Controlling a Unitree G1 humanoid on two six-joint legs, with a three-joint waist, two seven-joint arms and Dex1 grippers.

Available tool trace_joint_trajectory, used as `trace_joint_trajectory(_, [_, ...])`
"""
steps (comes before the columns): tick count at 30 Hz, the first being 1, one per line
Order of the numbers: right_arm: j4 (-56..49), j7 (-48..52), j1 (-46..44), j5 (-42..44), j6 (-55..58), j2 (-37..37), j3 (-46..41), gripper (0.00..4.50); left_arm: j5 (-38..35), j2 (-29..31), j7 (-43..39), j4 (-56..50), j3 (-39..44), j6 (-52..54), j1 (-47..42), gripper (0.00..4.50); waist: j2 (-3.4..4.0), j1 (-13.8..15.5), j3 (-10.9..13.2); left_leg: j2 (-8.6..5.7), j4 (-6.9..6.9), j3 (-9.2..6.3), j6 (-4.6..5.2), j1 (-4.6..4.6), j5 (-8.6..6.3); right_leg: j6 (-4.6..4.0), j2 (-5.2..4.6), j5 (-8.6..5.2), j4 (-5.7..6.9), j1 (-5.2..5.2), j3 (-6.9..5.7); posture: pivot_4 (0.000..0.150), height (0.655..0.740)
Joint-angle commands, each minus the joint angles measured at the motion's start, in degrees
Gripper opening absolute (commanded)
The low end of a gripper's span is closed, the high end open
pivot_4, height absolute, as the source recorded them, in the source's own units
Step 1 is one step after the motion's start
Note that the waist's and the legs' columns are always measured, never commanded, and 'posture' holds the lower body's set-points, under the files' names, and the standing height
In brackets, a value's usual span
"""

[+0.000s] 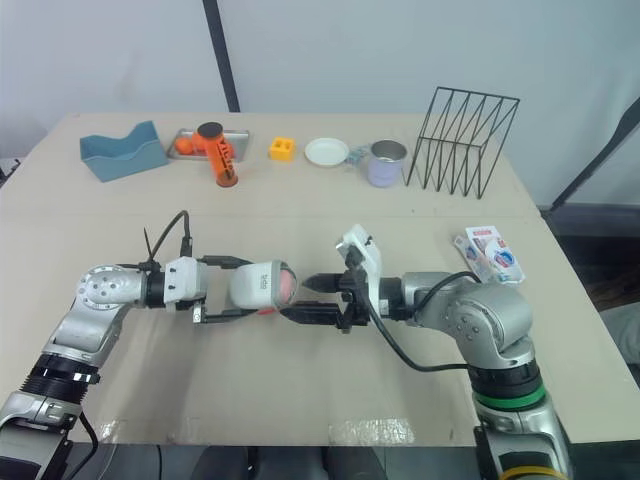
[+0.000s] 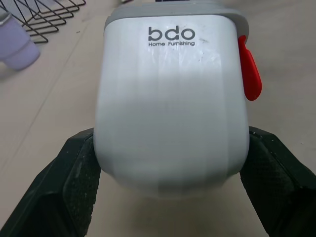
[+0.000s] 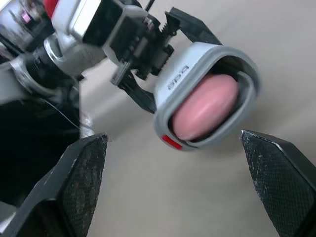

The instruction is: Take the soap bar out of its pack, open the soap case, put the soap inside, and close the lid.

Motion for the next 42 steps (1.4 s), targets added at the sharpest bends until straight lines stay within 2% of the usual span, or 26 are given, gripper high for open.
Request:
trace_joint_trajectory(1, [5.34,-7.53,-4.26,7.55,11.20,6.22,-8.64,4.41,-1.51,0.41,0.55,-1.21,1.96,-1.86,0.47,3.53,-0.03,0.02,-0.02,-0.01,0.00,0.00,0.00,0.02,0.00,0.01,-0.01,0.00,0.01,0.01,0.00,0.150,0.7371])
trace_joint_trajectory(5, [10.02,-12.06,-7.21,7.49,17.17,10.41,-12.27,4.41,-1.55,0.57,0.24,-1.35,1.92,-2.02,0.76,3.53,-0.02,0.02,-0.02,0.01,-0.02,0.00,0.00,0.02,0.00,0.00,0.01,0.00,0.01,0.01,-0.01,0.150,0.7371])
trace_joint_trajectory(8, [11.06,-13.56,-7.47,6.49,19.06,11.02,-10.81,4.41,-1.78,0.69,0.06,-1.80,1.89,-1.80,0.94,3.53,-0.01,0.02,-0.01,0.00,-0.05,0.00,0.01,0.00,0.00,0.00,0.00,0.00,0.01,-0.03,0.00,0.150,0.7371])
trace_joint_trajectory(25, [12.96,-21.89,-7.63,9.61,19.20,15.89,-9.83,4.41,-2.12,1.00,-0.50,-4.24,1.74,0.49,2.02,3.53,0.00,-0.02,-0.01,0.02,-0.09,0.02,0.01,-0.02,-0.01,0.01,0.02,0.00,0.01,-0.08,0.02,0.150,0.7371])
trace_joint_trajectory(42, [13.20,-23.81,-7.61,11.12,19.20,17.15,-10.12,4.41,-1.71,0.81,-0.41,-4.83,1.48,1.25,2.04,3.53,0.00,-0.02,-0.01,0.02,-0.12,0.04,0.01,-0.03,-0.01,0.01,0.02,-0.01,0.00,-0.11,0.04,0.150,0.7371])
